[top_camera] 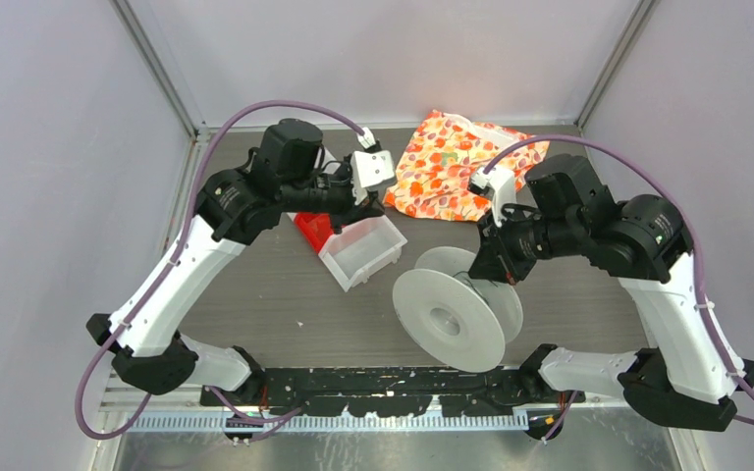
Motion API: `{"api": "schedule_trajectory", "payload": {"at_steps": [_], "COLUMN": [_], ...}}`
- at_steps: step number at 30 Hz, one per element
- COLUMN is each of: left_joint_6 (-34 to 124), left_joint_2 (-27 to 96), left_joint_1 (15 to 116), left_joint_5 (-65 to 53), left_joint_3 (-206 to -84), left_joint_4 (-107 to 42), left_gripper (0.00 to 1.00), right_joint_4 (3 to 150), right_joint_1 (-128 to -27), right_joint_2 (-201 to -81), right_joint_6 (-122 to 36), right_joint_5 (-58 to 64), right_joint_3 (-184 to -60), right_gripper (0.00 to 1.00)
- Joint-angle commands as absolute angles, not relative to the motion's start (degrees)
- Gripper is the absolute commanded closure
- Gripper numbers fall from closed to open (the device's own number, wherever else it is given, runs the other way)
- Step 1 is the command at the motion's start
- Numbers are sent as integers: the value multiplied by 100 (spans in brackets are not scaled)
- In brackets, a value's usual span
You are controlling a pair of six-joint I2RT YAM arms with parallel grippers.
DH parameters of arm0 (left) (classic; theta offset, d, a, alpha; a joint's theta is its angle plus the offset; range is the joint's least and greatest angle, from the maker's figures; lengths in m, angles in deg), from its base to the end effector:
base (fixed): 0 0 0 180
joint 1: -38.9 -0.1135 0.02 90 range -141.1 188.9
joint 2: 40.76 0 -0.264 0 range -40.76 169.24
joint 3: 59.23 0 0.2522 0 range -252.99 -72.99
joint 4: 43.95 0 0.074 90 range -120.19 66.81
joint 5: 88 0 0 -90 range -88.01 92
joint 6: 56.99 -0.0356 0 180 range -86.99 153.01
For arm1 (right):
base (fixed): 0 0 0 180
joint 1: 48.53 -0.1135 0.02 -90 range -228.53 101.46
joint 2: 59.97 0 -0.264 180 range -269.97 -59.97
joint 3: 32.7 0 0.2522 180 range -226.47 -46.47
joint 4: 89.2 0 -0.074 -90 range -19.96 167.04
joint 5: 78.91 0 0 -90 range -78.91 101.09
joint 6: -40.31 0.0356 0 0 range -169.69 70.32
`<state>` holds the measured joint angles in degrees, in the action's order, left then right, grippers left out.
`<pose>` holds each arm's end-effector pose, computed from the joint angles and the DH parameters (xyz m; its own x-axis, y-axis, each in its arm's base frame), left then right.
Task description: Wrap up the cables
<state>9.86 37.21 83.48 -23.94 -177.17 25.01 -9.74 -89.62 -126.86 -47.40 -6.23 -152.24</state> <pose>0.1678 -0.1873 0.4823 0.0379 0.4590 -0.8876 0.9667 0.2083 0.1489 0.0999 0.1012 0.4767 -0.5898 -0.4637 -0.6612 -0.7549 0.6073 0.2475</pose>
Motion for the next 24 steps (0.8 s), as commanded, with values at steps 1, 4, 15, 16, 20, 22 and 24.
{"api": "schedule_trajectory", "payload": {"at_steps": [1, 4, 15, 16, 20, 22, 24], "left_joint_6": [1069, 1339, 2443, 2564, 3116, 3504, 3785], "left_joint_2": [3652, 3588, 3372, 3387, 3340, 3204, 2998], "left_joint_1": [8275, 8137, 7464, 7431, 7139, 6884, 6710], "left_joint_5": [-2333, -2343, -2858, -2852, -2790, -2519, -2257], "left_joint_3": [-17767, -17672, -17134, -17080, -16713, -16201, -15542], "left_joint_4": [2404, 2251, 1434, 1369, 981, 335, -399], "left_gripper": [99, 94, 86, 86, 86, 83, 71], "right_joint_4": [-462, -386, -116, -72, 283, 453, 605], "right_joint_1": [-8973, -8967, -8967, -8968, -8972, -8967, -8973], "right_joint_2": [-12586, -12593, -12811, -12814, -12750, -12729, -12744], "right_joint_6": [-4638, -4581, -4192, -4176, -4011, -3917, -3771], "right_joint_5": [-773, -695, -57, -35, 183, 396, 628], "right_joint_3": [-15500, -15527, -15473, -15462, -15533, -15687, -15883], "right_gripper": [100, 99, 99, 100, 100, 100, 100]}}
